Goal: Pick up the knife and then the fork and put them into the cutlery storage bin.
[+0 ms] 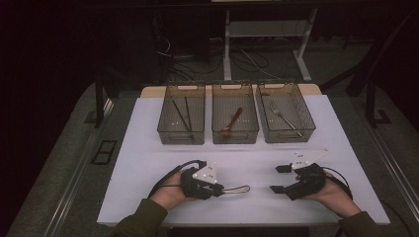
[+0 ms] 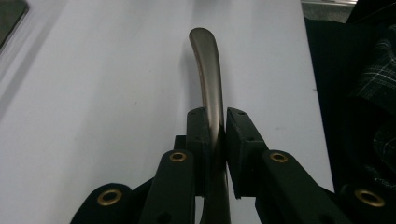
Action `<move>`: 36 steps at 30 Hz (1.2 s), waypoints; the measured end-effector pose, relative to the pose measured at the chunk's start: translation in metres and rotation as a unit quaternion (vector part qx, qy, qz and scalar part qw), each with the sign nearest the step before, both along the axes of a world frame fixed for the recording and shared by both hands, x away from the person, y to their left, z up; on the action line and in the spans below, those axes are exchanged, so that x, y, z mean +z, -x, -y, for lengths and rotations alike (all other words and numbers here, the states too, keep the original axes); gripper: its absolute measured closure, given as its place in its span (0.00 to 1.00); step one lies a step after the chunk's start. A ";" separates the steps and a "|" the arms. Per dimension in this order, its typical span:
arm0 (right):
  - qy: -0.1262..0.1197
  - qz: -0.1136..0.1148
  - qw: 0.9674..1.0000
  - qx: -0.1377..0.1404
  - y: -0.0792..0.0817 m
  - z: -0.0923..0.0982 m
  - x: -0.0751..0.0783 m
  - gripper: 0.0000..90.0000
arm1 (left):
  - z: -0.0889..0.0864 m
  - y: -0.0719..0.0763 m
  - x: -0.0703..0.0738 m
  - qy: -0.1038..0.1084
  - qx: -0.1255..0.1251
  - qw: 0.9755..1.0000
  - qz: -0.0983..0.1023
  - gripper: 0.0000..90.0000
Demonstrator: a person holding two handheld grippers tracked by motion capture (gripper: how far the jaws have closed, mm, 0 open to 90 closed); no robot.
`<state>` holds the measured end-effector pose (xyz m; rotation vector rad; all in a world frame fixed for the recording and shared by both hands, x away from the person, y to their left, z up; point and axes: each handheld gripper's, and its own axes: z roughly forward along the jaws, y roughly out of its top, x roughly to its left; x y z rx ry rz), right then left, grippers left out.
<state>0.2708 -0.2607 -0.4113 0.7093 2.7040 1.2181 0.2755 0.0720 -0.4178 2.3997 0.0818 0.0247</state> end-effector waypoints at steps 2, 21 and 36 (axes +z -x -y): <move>0.001 -0.002 1.000 0.016 -0.001 -0.008 0.003 0.36 | 0.006 0.000 0.003 -0.007 -0.010 1.000 0.003 0.88; 0.083 0.018 0.979 0.186 -0.010 -0.090 0.004 0.69 | 0.057 -0.010 0.029 -0.027 -0.080 0.996 0.025 0.88; 0.097 0.023 0.975 0.200 -0.011 -0.091 0.003 0.86 | 0.070 -0.016 0.035 -0.030 -0.097 0.995 0.020 0.88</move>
